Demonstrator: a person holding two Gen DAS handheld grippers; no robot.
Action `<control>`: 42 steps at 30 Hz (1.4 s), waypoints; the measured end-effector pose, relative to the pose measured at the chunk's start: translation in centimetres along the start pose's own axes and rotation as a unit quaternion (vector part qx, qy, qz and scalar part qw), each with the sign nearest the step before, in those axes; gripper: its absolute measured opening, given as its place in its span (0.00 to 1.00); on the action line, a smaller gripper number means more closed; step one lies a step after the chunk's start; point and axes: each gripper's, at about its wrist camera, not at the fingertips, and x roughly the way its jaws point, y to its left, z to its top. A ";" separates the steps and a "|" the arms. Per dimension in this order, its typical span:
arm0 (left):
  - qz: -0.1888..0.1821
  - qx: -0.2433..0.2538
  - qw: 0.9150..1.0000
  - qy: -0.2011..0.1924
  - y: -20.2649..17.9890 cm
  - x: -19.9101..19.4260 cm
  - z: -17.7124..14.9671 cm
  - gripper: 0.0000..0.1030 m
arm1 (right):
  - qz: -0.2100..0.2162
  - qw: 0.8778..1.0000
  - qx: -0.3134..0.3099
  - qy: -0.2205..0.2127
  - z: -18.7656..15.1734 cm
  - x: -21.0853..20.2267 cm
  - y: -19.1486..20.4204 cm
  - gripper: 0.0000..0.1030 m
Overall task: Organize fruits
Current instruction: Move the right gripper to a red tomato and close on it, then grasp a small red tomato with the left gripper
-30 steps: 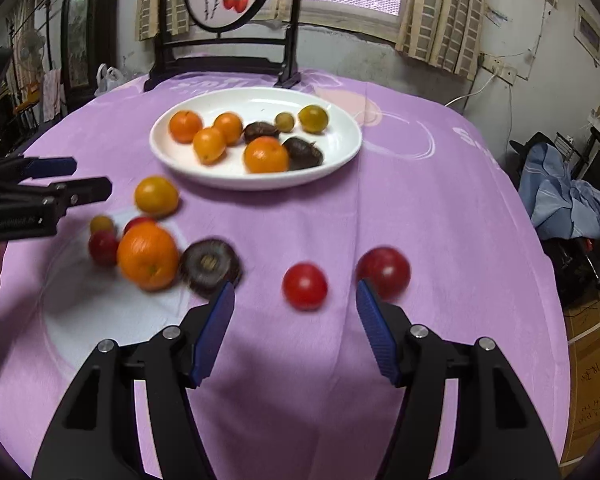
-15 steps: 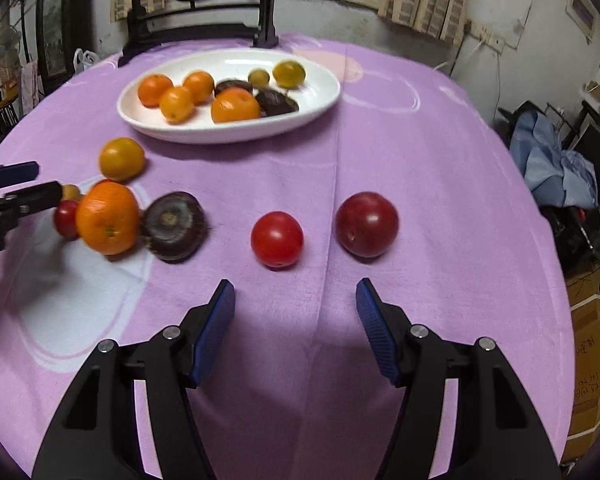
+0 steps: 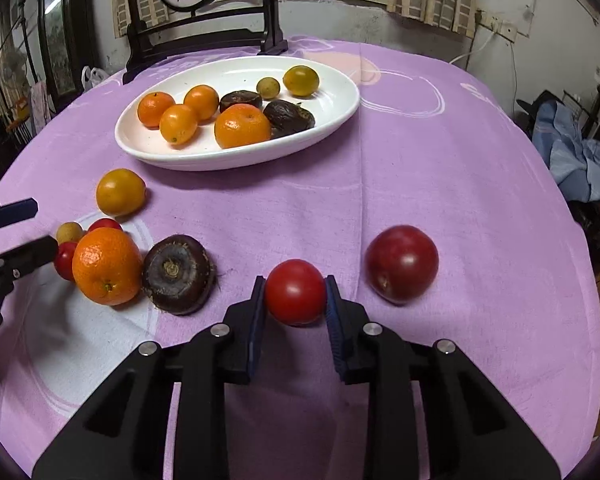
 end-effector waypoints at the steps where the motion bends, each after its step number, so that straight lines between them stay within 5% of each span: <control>1: -0.001 0.004 1.000 0.002 -0.1 0.0 -0.1 0.80 | 0.002 1.000 0.001 -0.003 -0.1 -0.2 0.0 0.28; 8: -0.016 0.034 0.999 0.026 -0.8 0.6 -0.7 0.80 | 0.010 1.000 -0.017 -0.011 -0.7 -1.1 0.8 0.28; 17: -0.023 0.010 0.997 0.074 -0.8 1.9 -1.3 0.69 | 0.020 0.999 -0.029 -0.012 -1.0 -1.3 1.2 0.28; 27: -0.044 -0.016 0.997 0.066 -1.7 1.6 -1.1 0.47 | 0.030 0.999 -0.038 -0.019 -1.0 -1.8 1.6 0.28; 36: -0.029 -0.017 0.998 0.049 -2.9 2.6 -0.2 0.46 | 0.039 0.998 -0.046 -0.025 -1.1 -2.3 2.0 0.28; 42: -0.022 -0.012 0.999 0.041 -2.8 2.7 0.0 0.27 | 0.037 0.998 -0.044 -0.024 -1.1 -2.3 1.9 0.28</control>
